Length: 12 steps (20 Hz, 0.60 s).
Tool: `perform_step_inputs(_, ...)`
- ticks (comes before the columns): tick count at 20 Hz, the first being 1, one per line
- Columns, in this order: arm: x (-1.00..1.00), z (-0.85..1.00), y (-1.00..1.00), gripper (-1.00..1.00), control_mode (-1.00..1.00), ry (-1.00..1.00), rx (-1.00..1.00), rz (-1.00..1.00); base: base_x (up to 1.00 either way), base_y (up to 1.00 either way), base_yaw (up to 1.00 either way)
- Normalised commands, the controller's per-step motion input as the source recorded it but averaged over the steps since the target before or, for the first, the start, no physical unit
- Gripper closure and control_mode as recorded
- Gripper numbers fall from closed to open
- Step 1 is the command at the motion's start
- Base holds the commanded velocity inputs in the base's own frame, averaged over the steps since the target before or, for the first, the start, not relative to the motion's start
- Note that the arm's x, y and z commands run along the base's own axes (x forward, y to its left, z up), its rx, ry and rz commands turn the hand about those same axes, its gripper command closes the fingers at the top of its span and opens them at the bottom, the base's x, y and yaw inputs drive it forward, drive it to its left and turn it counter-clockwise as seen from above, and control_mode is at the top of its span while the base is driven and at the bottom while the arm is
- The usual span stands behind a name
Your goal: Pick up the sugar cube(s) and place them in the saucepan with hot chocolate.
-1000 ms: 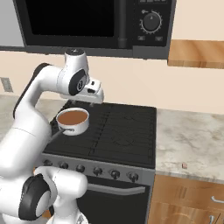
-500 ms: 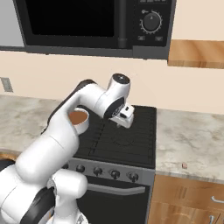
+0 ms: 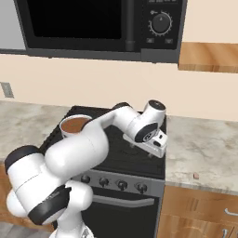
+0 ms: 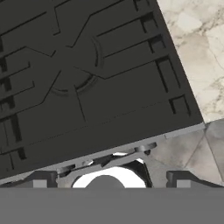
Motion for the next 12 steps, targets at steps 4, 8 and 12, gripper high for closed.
perform_step_inputs(4, 0.0, 0.04, -0.92, -1.0, -1.0, 0.0, 0.0, 0.0, 0.0, 0.0, 0.0)
perform_step_inputs(8, -0.1, 0.06, -0.56, -1.0, -1.0, 0.0, 0.0, -0.02, 0.0, 0.0, 0.0)
perform_step_inputs(12, -0.01, 0.0, -0.28, -1.0, -1.0, -0.02, -0.09, 0.0, 0.0, 0.0, 0.0)
